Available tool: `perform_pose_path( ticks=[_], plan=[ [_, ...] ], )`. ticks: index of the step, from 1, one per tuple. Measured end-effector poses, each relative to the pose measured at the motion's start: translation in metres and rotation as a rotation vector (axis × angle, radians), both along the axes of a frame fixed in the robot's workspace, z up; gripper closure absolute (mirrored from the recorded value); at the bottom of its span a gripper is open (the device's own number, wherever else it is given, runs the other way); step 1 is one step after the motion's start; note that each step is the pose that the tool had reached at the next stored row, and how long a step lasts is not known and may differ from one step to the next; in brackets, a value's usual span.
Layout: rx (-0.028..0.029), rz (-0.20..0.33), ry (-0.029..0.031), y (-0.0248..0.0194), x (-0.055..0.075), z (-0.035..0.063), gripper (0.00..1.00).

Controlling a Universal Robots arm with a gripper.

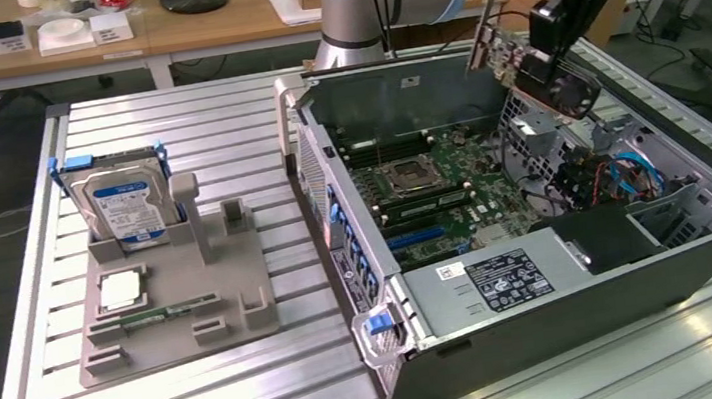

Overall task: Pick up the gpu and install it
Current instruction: 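Insert the gpu into the slot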

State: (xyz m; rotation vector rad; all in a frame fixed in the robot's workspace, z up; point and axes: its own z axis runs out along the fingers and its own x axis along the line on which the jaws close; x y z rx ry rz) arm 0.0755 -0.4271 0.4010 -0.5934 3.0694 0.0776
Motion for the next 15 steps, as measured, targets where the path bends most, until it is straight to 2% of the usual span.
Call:
perform_pose_path(
  ticks=[15],
  plan=[
    [0.0000, 0.273, 0.0000, 0.0000, 0.0000, -0.0006, 0.73]
  ],
)
